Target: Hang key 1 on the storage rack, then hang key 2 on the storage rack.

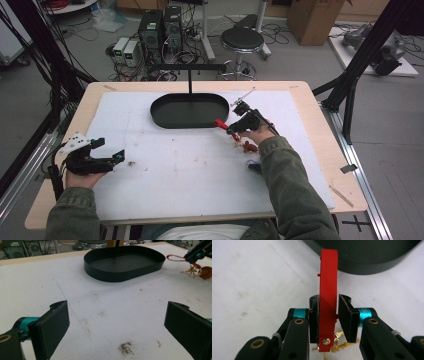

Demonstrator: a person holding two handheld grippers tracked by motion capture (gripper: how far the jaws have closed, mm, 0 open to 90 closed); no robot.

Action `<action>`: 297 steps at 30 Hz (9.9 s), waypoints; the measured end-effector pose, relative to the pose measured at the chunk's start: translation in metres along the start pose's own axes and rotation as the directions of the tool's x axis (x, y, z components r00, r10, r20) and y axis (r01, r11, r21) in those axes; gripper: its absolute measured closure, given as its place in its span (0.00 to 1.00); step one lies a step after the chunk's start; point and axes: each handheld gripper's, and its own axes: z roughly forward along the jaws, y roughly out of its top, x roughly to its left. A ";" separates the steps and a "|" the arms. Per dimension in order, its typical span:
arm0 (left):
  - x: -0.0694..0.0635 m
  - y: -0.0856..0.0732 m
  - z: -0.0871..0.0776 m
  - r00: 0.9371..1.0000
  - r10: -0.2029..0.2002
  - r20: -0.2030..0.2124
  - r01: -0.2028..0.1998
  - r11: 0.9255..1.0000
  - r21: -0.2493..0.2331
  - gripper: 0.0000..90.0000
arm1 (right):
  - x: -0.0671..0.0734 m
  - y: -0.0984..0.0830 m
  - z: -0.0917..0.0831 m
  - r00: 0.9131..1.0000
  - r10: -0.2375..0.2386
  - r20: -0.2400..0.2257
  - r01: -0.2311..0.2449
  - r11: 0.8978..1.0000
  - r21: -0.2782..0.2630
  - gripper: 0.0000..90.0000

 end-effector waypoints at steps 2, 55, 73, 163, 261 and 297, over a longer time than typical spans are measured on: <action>0.000 0.000 0.000 1.000 -0.001 0.000 0.001 1.000 0.002 0.07 | -0.004 -0.002 -0.010 1.000 0.028 0.001 -0.028 1.000 -0.013 0.80; 0.000 -0.001 0.003 1.000 -0.002 0.027 0.001 1.000 0.016 0.07 | 0.047 0.133 -0.088 0.995 0.040 -0.090 -0.054 0.984 -0.167 0.81; 0.000 0.000 0.004 0.999 -0.008 0.033 0.008 1.000 0.010 0.07 | 0.049 0.177 -0.086 0.998 0.066 -0.002 -0.064 0.966 -0.252 0.81; -0.001 0.003 0.010 0.999 0.021 0.044 -0.022 1.000 0.022 0.07 | 0.003 0.080 -0.087 0.992 0.113 0.065 -0.075 0.905 -0.419 0.01; -0.004 0.001 0.014 0.998 0.040 0.041 -0.043 0.996 0.077 0.07 | 0.031 -0.164 -0.069 0.995 0.002 0.095 -0.001 1.000 -0.006 0.01; -0.006 0.000 0.013 0.998 0.049 0.042 -0.053 0.995 0.087 0.07 | 0.046 -0.157 -0.098 0.997 0.000 0.080 0.001 1.000 -0.017 0.45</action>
